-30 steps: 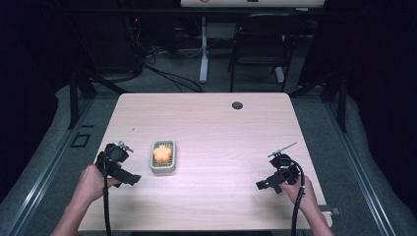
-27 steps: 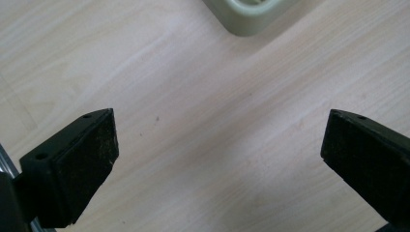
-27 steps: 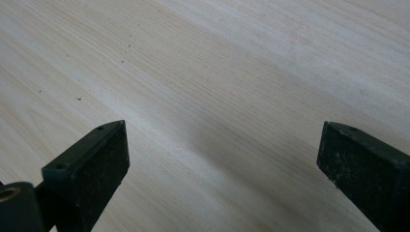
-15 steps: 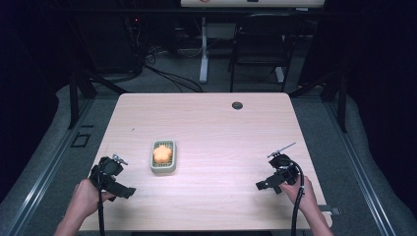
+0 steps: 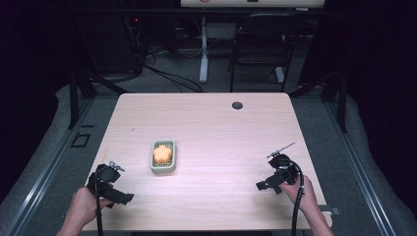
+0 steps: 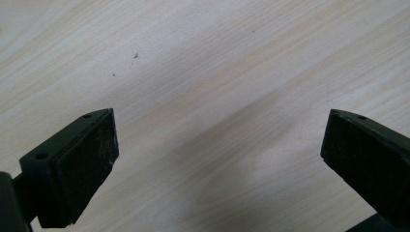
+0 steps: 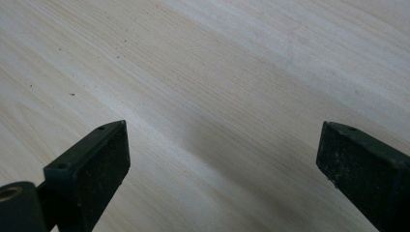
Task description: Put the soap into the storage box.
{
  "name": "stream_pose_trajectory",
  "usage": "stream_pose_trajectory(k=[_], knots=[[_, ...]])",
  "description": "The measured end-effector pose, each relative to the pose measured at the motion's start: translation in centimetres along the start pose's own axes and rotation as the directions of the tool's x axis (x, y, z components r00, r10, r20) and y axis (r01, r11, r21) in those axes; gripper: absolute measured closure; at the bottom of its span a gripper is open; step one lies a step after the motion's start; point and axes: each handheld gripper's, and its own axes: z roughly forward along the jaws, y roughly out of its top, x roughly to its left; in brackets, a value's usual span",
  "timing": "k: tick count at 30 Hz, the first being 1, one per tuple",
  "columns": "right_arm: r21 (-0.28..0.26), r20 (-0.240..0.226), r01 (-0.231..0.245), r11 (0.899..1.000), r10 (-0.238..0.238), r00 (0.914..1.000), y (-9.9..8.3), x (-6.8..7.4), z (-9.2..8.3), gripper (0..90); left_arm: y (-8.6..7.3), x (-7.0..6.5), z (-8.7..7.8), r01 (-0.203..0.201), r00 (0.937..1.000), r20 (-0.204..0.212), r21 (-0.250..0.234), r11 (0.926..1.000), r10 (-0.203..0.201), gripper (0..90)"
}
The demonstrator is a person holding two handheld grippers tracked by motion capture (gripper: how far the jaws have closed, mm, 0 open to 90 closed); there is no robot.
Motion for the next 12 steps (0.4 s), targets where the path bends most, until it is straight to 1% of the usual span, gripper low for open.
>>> stream_pose_trajectory(k=[2,6,10,12], knots=[[0.002,0.001,0.006,1.0,-0.006,1.0,0.04,0.0,-0.06,4.6,-0.04,0.12,0.06,0.0,1.0,0.007,-0.001,1.0,0.0,0.1],[0.0,0.003,0.009,1.0,-0.009,1.0,0.03,-0.05,-0.1,4.8,-0.07,0.33,0.3,0.005,1.0,0.007,-0.004,1.0,-0.005,0.1],[0.004,0.01,0.011,1.0,-0.011,0.9999,0.07,0.02,-0.09,5.1,-0.03,0.32,0.37,0.003,0.9999,0.016,-0.002,1.0,-0.003,0.1],[0.009,0.005,0.014,1.0,-0.014,0.9999,0.09,-0.01,-0.09,5.1,-0.04,0.37,0.39,0.002,0.9999,0.016,-0.004,1.0,-0.002,0.1]])
